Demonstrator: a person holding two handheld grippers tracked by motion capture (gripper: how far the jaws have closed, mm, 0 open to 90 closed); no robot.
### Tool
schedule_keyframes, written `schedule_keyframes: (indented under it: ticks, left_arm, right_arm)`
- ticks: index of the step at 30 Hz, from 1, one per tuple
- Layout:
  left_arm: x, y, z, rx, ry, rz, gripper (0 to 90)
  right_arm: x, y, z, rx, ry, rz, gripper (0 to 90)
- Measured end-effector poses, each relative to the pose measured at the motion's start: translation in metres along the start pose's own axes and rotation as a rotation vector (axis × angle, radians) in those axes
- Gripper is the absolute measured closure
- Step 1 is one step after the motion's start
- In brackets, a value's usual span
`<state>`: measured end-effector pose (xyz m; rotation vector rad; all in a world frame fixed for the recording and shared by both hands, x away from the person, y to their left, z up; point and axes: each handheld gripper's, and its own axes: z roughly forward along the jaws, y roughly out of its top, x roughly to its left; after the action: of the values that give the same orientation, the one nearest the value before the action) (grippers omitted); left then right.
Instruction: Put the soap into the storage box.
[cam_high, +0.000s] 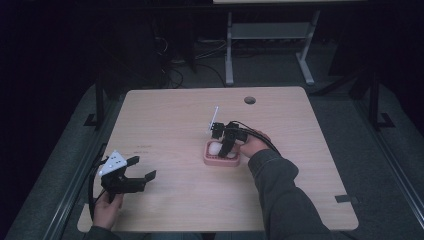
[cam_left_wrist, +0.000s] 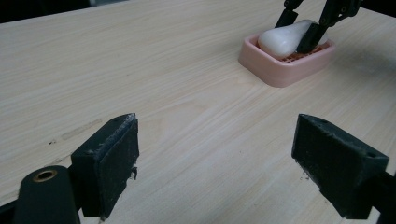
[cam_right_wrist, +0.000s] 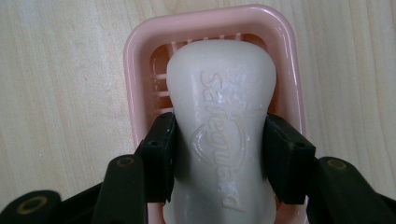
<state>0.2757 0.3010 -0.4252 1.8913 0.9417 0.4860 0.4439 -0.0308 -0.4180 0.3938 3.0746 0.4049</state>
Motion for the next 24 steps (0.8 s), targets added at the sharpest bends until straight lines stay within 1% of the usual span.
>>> schedule_keyframes:
  ticks: [12, 15, 24]
  left_arm:
    - [0.0000, 0.0000, 0.0004, -0.001, 0.000, 0.002, 14.6]
    - [0.0000, 0.0001, 0.0005, 0.000, 0.000, 0.004, 14.6]
    - [-0.0006, 0.0002, 0.0008, 0.002, -0.001, 0.006, 14.6]
  right_arm:
    - [0.0009, -0.0005, 0.0019, 0.014, 0.003, 0.001, 48.3]
    - [0.0019, -0.0002, 0.0014, 0.017, -0.003, -0.001, 48.0]
    - [0.0036, -0.0016, -0.0046, 0.002, -0.004, 0.010, 44.0]
